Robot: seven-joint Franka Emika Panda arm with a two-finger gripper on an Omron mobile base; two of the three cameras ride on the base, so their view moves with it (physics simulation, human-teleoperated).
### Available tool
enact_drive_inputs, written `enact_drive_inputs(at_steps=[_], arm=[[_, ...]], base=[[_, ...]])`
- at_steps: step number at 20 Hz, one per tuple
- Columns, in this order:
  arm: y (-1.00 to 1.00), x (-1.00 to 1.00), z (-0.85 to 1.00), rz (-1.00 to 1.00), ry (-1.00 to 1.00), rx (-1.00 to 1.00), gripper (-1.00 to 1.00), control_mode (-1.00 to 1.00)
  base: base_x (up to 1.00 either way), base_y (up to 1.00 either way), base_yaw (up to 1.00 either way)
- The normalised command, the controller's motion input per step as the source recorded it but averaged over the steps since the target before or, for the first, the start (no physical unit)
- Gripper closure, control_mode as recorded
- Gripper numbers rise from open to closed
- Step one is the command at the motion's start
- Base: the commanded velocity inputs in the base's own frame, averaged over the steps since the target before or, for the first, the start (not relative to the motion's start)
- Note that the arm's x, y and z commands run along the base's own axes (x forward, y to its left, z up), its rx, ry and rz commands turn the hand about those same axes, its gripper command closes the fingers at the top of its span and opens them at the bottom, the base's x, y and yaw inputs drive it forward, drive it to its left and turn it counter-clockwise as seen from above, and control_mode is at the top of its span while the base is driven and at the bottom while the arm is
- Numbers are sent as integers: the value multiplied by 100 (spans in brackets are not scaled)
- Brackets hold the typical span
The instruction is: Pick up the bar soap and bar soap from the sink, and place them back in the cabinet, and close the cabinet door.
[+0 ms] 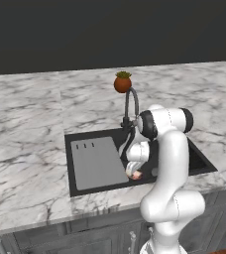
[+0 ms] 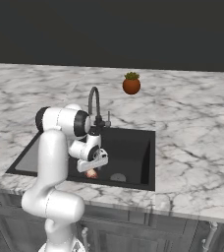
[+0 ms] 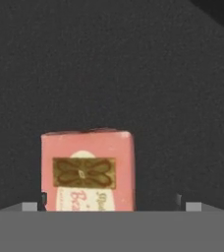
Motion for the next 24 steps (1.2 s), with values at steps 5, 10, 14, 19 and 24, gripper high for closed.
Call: enact_drive_inputs(at_steps=[5, 10, 14, 19, 24], arm=[[4, 0, -11, 0, 5, 0, -100, -100], [0, 0, -2, 0, 11, 0, -100, -100], [0, 0, 0, 0, 10, 0, -100, -100], [0, 0, 0, 0, 5, 0, -100, -100], [0, 0, -14, 1, 1, 0, -100, -100]], base=[[0, 0, 0], [0, 0, 0], [0, 0, 0], [0, 0, 0], [0, 0, 0]])
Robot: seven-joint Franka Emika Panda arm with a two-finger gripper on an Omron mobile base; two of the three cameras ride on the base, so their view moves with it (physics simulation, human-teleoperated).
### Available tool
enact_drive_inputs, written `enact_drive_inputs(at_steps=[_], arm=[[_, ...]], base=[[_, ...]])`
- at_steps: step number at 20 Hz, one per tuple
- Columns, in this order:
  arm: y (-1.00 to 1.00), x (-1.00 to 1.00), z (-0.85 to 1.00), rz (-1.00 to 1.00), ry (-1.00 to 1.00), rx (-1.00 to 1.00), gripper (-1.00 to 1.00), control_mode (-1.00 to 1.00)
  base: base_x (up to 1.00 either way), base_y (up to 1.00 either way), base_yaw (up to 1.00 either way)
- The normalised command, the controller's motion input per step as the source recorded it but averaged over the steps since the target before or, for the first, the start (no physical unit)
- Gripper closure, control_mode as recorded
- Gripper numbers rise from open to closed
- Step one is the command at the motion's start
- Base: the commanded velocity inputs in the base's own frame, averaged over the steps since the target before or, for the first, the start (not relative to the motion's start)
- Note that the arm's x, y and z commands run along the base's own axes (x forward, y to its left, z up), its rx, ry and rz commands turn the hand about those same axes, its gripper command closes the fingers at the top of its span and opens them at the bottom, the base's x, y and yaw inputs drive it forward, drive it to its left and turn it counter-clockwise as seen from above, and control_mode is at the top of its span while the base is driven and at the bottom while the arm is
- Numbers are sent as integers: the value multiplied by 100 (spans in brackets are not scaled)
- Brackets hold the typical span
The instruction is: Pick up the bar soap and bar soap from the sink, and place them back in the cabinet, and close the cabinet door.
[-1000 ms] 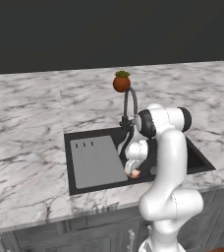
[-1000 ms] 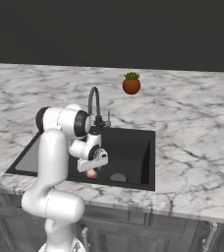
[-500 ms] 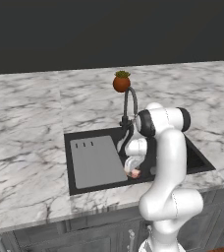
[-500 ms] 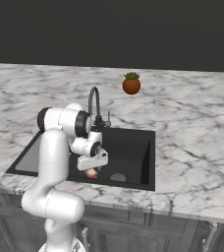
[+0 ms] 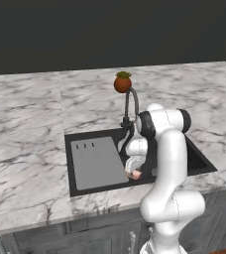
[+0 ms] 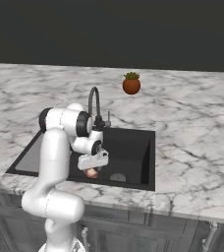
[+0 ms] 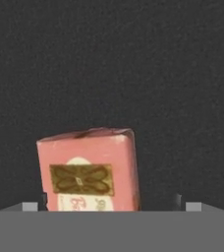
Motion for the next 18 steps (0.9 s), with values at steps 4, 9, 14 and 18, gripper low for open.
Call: enact_drive_inputs(at_steps=[4, 9, 14, 18], arm=[[0, 0, -26, 1, 0, 0, -100, -100], [0, 0, -26, 1, 0, 0, -100, -100], [0, -2, -29, 1, 0, 0, -100, -100], [0, -15, -13, 2, 0, 0, -100, -100]], base=[[0, 0, 0], [0, 0, 0], [0, 0, 0], [0, 0, 0]])
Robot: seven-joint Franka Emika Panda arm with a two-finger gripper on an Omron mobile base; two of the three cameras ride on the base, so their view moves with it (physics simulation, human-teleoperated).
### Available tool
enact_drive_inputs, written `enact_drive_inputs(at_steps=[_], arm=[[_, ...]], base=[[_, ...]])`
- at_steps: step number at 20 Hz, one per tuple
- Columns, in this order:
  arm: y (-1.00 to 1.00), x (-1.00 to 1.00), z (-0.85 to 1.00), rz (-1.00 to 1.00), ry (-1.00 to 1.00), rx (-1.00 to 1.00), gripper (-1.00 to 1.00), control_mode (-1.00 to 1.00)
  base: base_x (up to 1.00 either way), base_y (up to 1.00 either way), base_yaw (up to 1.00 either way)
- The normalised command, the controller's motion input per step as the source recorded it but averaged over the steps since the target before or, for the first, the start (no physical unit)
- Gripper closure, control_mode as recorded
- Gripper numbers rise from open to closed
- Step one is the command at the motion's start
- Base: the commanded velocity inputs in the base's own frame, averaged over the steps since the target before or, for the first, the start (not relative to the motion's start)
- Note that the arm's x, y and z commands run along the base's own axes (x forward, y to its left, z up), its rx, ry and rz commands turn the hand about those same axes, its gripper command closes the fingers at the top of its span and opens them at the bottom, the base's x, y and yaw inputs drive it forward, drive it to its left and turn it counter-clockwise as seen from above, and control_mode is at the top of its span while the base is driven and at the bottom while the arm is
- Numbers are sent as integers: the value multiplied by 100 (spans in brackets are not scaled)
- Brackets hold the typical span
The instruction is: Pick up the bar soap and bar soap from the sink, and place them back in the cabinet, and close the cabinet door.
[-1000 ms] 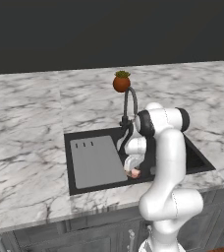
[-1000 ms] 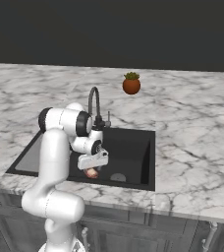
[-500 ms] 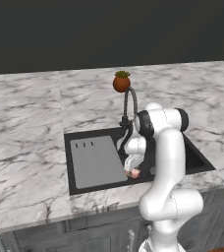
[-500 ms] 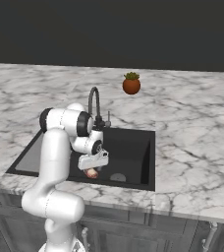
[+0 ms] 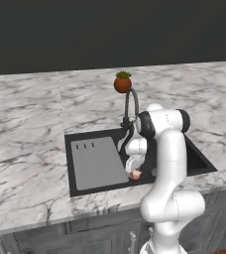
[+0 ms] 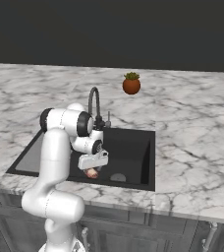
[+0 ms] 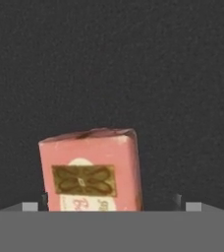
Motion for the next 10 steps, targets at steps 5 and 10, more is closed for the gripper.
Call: enact_drive_inputs(at_steps=[5, 10], arm=[[0, -19, -17, 3, 0, 0, -100, -100], [0, -22, -14, 2, 0, 0, -100, -100]], base=[[0, 0, 0], [0, 0, 0]])
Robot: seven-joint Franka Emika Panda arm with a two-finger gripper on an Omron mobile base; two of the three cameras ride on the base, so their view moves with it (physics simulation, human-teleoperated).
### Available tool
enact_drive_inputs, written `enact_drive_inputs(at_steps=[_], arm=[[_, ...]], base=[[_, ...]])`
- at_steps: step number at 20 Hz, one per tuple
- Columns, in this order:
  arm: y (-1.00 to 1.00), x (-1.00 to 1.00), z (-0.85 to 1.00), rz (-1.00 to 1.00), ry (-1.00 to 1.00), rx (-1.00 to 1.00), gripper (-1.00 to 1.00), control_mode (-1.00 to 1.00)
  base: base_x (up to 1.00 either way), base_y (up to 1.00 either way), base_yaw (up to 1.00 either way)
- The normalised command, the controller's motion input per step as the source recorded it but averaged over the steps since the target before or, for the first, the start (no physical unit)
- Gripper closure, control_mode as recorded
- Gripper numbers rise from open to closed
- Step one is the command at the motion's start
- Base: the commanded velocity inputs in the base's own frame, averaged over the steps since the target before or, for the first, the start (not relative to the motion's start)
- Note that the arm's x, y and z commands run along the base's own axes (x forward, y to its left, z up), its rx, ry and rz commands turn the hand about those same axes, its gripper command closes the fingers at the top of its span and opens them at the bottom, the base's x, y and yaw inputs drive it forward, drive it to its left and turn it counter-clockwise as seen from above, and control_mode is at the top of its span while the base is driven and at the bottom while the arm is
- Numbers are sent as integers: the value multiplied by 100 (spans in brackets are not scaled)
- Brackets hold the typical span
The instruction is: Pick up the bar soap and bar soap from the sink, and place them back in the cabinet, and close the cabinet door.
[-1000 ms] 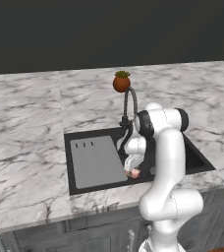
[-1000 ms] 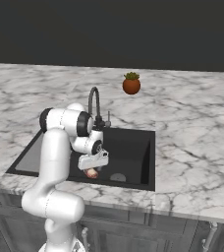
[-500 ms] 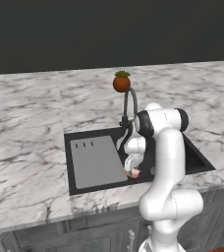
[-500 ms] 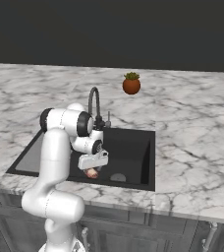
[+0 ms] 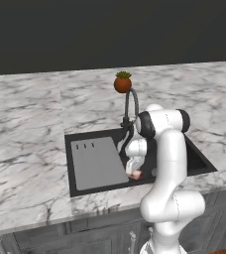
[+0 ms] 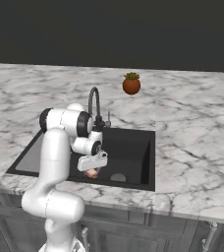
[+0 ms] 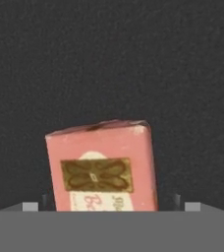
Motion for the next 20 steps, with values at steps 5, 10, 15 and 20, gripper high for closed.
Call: enact_drive_inputs(at_steps=[5, 10, 15, 20], arm=[[0, -5, -33, 3, -2, 0, -100, -100], [0, 0, -42, 3, -6, 0, -100, -100], [-13, 1, -32, 0, -8, 0, -100, -100], [-37, 15, -10, 0, -5, 2, -100, -100]], base=[[0, 0, 0], [0, 0, 0], [0, 0, 0], [0, 0, 0]])
